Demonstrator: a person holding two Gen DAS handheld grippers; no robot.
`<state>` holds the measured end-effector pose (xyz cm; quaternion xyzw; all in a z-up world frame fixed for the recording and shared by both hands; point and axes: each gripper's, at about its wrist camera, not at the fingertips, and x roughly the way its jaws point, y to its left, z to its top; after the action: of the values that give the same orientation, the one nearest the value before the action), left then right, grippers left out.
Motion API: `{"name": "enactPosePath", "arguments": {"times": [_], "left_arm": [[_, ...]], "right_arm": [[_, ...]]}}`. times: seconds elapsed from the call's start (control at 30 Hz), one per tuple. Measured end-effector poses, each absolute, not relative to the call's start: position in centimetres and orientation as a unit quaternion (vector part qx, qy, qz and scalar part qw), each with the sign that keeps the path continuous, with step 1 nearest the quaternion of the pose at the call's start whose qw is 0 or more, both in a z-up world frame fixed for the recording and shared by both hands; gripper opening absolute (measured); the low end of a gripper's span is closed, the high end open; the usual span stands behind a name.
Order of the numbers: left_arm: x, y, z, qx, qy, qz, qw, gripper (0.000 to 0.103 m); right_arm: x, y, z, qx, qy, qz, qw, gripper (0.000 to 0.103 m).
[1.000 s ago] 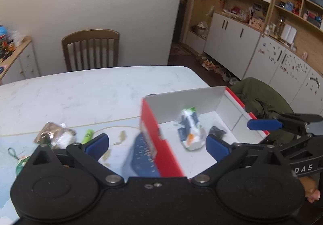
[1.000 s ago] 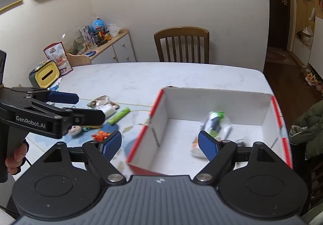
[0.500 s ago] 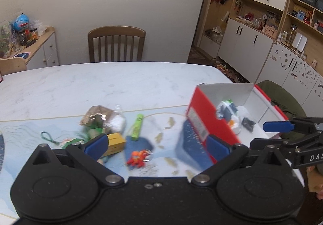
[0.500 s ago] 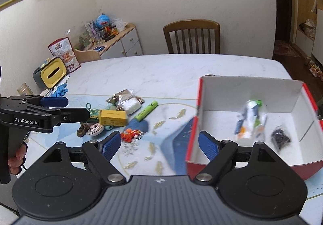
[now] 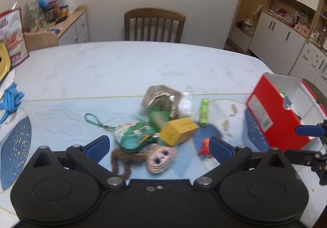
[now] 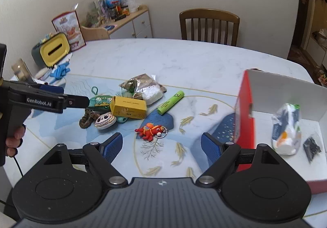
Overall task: Organize objects
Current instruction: 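Withdraw both tools from the box back toward the item pile, then grasp the green fabric pouch with left tool while right tool grasps red horse toy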
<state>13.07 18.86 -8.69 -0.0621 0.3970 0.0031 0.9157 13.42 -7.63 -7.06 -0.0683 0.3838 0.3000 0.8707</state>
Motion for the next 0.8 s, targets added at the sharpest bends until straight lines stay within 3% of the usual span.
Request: {"name": "enactPosePath", "arguments": {"times": [0.37,0.8], "left_arm": [[16.0,23.1,-12.8,-0.107,0.437,0.009,0.893,0.102],[18.9,24.5,-14.9,-0.074,0.458,0.013,0.886,0.098]], "right_arm": [[15.8,-2.8,-10.7,-0.101,0.410,0.302,0.855,0.084],[18.8,0.0,-14.4,-0.113,0.437,0.300,0.840,0.084]]}}
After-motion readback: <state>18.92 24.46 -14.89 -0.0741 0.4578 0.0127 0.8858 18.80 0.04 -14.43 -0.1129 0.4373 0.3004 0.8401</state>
